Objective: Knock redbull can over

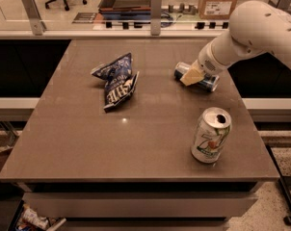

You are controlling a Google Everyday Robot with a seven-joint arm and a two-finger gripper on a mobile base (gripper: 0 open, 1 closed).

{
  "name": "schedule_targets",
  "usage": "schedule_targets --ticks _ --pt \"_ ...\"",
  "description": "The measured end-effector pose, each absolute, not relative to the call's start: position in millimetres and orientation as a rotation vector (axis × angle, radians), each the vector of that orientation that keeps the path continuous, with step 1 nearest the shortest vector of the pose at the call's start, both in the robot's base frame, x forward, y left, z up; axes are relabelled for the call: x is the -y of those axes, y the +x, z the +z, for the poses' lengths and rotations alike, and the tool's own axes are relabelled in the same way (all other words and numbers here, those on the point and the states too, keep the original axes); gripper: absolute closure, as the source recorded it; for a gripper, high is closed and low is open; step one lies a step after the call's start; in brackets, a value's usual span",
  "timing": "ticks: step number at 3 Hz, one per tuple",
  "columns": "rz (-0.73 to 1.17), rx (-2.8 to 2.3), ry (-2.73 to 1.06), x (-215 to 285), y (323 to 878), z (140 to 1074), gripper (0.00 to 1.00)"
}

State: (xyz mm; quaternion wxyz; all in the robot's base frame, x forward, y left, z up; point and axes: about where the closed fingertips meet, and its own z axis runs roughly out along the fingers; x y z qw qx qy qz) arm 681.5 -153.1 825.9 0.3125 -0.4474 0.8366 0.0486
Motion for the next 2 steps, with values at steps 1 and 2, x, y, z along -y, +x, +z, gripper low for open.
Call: schedule_targets --ticks 1,2 --pt "0.128 -2.207 -1.180 153.0 681.5 831.0 0.84" --pt "0.131 -2.208 -1.184 151.4 681.4 829.6 0.61"
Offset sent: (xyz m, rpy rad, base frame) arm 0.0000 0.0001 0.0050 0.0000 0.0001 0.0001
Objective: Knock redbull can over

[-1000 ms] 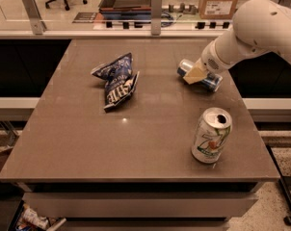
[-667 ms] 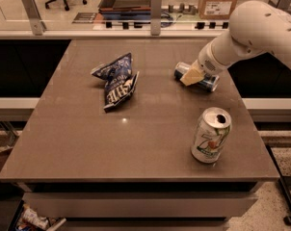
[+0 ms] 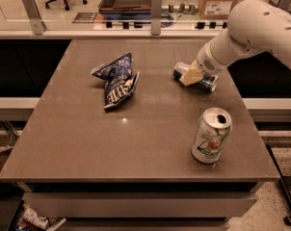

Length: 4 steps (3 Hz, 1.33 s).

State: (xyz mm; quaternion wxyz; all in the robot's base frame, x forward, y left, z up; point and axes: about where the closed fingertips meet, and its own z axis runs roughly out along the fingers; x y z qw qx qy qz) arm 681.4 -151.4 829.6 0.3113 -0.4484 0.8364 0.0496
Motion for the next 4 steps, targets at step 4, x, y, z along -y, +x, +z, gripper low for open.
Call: schedule_targets --ticks 4 --pt "0.134 -2.208 -1.188 149.5 681.4 828.5 0.00"
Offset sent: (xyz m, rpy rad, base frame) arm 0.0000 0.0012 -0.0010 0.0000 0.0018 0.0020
